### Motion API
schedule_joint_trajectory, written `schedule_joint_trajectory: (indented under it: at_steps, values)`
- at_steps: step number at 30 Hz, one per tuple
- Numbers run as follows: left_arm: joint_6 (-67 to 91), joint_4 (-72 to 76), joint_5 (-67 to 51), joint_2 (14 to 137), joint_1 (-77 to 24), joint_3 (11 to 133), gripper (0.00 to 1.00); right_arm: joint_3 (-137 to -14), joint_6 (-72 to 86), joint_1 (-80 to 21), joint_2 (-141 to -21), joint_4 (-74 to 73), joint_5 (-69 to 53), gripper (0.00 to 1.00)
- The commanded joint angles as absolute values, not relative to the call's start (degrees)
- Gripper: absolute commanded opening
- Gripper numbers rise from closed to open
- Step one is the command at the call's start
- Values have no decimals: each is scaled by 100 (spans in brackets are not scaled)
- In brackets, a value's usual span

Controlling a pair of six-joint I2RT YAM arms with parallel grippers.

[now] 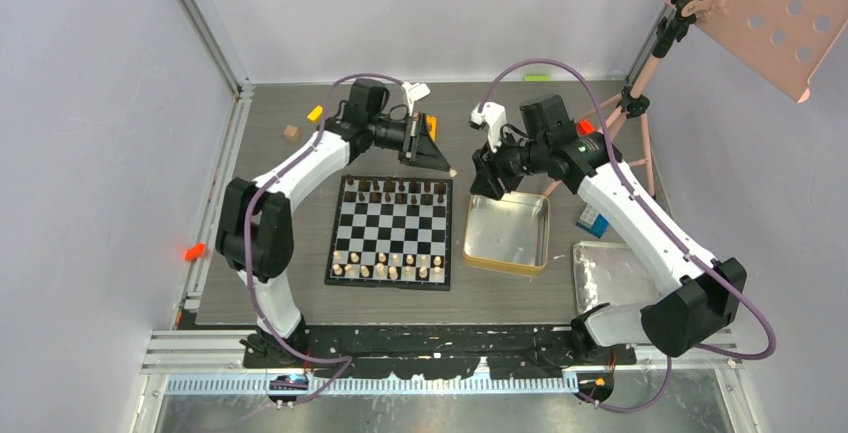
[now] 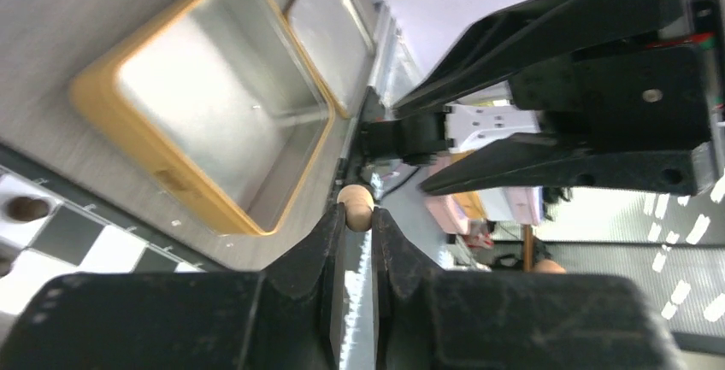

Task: Set up the chess pieces on the board
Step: Place the chess piece on the chessboard.

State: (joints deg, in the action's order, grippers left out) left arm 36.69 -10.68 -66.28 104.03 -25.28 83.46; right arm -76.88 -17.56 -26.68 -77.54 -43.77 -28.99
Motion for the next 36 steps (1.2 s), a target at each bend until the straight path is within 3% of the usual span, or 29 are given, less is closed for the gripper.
schedule_joint_trajectory:
  at_steps: [1, 5, 13, 23, 36]
  values:
    - [1495, -2654, -6132, 9851, -2282, 8594, 0, -7848, -2038, -2672, -7337, -4686, -2622, 53]
    - [-291, -3719, -5260, 9370, -2268, 8328, 0, -7608, -2088, -2564, -7150, -4633, -2418, 53]
    - [-2163, -4416, -4295, 8405, -2268, 7460, 1, -7003, -2030, -2145, -7048, -4269, -2306, 54]
    - [-3526, -4626, -3308, 7693, -2268, 6312, 5, -6285, -1892, -1842, -7027, -3742, -2466, 54]
    - [-4288, -4197, -2794, 7499, -2268, 5115, 1, -6109, -1935, -1772, -7210, -3740, -2474, 54]
